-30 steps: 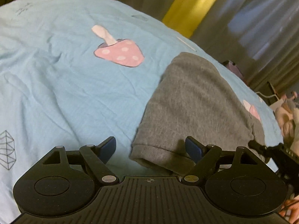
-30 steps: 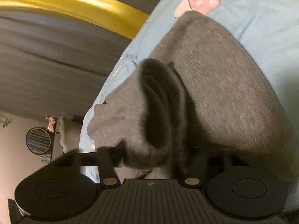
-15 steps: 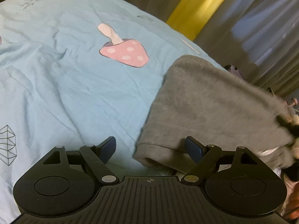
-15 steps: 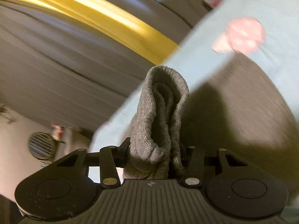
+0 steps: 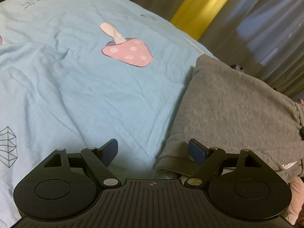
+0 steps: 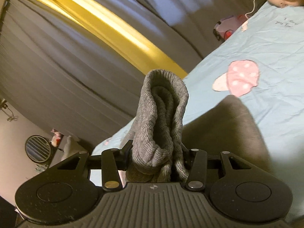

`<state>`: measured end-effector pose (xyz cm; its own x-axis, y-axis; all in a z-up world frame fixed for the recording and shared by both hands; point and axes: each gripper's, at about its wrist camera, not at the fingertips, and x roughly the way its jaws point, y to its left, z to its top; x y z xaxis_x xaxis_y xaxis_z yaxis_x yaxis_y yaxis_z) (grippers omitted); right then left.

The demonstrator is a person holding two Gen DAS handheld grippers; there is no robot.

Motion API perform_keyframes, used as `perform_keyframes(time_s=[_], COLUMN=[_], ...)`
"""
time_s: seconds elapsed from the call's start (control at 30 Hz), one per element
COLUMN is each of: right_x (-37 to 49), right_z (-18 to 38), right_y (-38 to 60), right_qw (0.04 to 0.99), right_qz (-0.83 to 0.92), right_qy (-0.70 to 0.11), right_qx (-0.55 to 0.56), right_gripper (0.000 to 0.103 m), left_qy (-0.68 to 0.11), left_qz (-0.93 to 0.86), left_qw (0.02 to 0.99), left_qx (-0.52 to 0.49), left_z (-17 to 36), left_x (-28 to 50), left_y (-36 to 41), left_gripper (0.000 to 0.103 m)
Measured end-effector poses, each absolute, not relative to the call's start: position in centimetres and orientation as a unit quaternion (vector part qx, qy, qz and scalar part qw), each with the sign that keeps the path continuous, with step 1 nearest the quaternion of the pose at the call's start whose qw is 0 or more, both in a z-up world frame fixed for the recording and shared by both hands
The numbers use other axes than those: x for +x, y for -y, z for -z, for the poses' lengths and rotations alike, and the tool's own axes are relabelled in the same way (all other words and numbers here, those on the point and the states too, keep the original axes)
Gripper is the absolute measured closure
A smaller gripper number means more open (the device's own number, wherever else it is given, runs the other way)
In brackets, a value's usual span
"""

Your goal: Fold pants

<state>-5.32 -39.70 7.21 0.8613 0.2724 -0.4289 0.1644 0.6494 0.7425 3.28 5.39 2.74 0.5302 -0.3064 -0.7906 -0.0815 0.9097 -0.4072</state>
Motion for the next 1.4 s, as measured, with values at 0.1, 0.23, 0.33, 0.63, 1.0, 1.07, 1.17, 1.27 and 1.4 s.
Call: perform_keyframes(time_s=[0.1,0.23,0.33,0.63,1.0,1.07,1.17,1.27,1.4], right_x=[-5.8,-6.0,-6.5,-8.5,-7.3,-7.1,-6.8,-6.9,-6.8], right_z=[-6.8,-6.1,-4.8,-0.8,1.3,1.8,1.9,1.9,2.3], right_y=[40.8,41.1,41.8,43.6,42.6,43.0,42.7,42.4,42.8], right_qw=[0.867,0.870,0.871,0.847,0.835,0.828,0.829,0.831,0.822], right_qz=[-0.023,-0.014,-0.007,0.106,0.097,0.095,0.095,0.097,0.093], right_qy=[-0.261,-0.266,-0.277,-0.333,-0.370,-0.373,-0.379,-0.380,-0.383], right_qx=[0.423,0.415,0.405,0.401,0.395,0.408,0.401,0.394,0.410], right_gripper=[0.057,0.057,0.054,0.004,0.004,0.004,0.004,0.004,0.004], left_qy=[-0.482,-0.483,-0.489,-0.491,-0.477,-0.516,-0.559,-0.573,-0.577], left_qz=[0.065,0.069,0.075,0.089,0.148,0.138,0.131,0.118,0.118], left_qw=[0.851,0.851,0.851,0.852,0.863,0.844,0.818,0.810,0.807], left_qx=[-0.199,-0.193,-0.178,-0.159,-0.079,-0.040,-0.038,-0.031,-0.051], left_z=[-2.7,-2.6,-2.5,-2.7,-2.9,-1.8,-0.5,0.1,0.2], left_x=[3.4,3.6,3.8,4.4,4.2,4.6,5.5,5.9,6.0], left_y=[-5.4,-5.3,-4.8,-3.8,1.1,2.2,2.5,2.6,2.0], left_gripper=[0.017,0.017,0.017,0.016,0.012,0.011,0.008,0.002,0.001])
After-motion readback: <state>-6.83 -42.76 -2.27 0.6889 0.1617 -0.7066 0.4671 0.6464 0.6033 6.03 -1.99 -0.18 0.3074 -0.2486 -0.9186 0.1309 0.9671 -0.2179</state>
